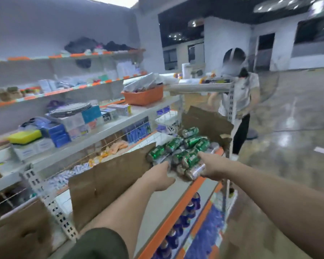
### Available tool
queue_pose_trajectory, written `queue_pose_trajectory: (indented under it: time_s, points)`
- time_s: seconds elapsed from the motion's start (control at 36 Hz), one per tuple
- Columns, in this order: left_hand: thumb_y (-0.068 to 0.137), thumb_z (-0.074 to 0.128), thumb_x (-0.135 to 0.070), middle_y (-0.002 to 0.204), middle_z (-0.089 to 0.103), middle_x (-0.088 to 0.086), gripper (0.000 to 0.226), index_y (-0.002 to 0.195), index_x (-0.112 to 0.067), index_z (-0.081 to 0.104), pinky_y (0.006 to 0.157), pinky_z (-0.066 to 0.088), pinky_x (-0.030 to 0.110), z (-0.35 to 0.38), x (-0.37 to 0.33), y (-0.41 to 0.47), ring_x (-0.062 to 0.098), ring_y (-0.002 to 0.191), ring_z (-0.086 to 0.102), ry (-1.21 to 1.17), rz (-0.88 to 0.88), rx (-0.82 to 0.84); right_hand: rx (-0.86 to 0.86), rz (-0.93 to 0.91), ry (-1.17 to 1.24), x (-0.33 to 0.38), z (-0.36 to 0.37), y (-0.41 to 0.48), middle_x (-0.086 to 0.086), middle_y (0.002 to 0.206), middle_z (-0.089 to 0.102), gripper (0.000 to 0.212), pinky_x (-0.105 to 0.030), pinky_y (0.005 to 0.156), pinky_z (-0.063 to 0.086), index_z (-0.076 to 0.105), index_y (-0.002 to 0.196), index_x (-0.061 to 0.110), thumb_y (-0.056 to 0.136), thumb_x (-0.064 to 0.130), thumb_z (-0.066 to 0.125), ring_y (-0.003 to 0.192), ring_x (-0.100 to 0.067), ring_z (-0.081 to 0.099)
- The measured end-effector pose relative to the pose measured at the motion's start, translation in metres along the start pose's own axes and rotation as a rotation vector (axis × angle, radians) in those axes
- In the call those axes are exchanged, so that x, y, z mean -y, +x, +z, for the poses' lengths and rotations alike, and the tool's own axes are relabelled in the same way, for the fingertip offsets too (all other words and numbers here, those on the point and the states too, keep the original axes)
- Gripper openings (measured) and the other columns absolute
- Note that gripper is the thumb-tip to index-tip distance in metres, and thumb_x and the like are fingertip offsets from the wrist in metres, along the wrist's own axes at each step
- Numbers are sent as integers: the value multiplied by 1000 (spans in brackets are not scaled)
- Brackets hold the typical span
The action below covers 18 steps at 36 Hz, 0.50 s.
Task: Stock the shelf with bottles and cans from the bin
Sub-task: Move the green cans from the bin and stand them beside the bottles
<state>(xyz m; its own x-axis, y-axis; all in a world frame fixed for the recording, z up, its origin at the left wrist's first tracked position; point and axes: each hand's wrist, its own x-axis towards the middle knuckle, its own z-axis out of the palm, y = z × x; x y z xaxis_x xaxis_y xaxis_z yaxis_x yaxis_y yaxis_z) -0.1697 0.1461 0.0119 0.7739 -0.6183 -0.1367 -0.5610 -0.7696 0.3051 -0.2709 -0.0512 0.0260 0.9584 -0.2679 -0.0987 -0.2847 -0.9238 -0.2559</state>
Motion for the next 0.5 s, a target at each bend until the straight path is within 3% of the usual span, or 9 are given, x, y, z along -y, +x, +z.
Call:
queue_pose_trajectory:
  time_s: [0.06,0.11,0.22,0.31,0.5]
  points:
    - [96,58,-39,140,57,5,49,139,-18,47,94,46,32,5,-20,26,27,124,56,-27,-13,5,18,12,26,-31,-5,18,-6,118,59,75,-35,71,54,21,152,16,86,21,57,91,-22,62]
    - [95,59,-42,131,60,4,40,129,-21,50,90,48,35,9,-36,52,26,114,59,-40,-28,16,30,-9,13,-60,-11,38,-5,118,59,76,-36,71,56,23,152,17,84,20,58,86,-17,61]
    - [94,62,-33,124,61,3,36,126,-20,51,94,52,42,17,-54,98,23,106,59,-19,-78,40,50,-67,-9,-108,-16,80,-5,124,59,67,-39,82,57,35,142,20,82,24,63,97,-20,61]
    - [91,61,-25,122,61,2,37,126,-22,50,92,53,40,20,-56,124,22,105,59,-35,-119,62,95,-105,17,-129,-10,110,-5,127,57,66,-38,81,58,39,141,23,81,19,66,96,-18,64]
    - [89,57,-17,121,61,2,40,128,-25,52,90,54,39,20,-36,182,23,106,59,-48,-195,107,163,-176,-36,-137,9,174,-5,140,50,71,-39,92,54,31,148,24,87,23,68,113,-22,59]
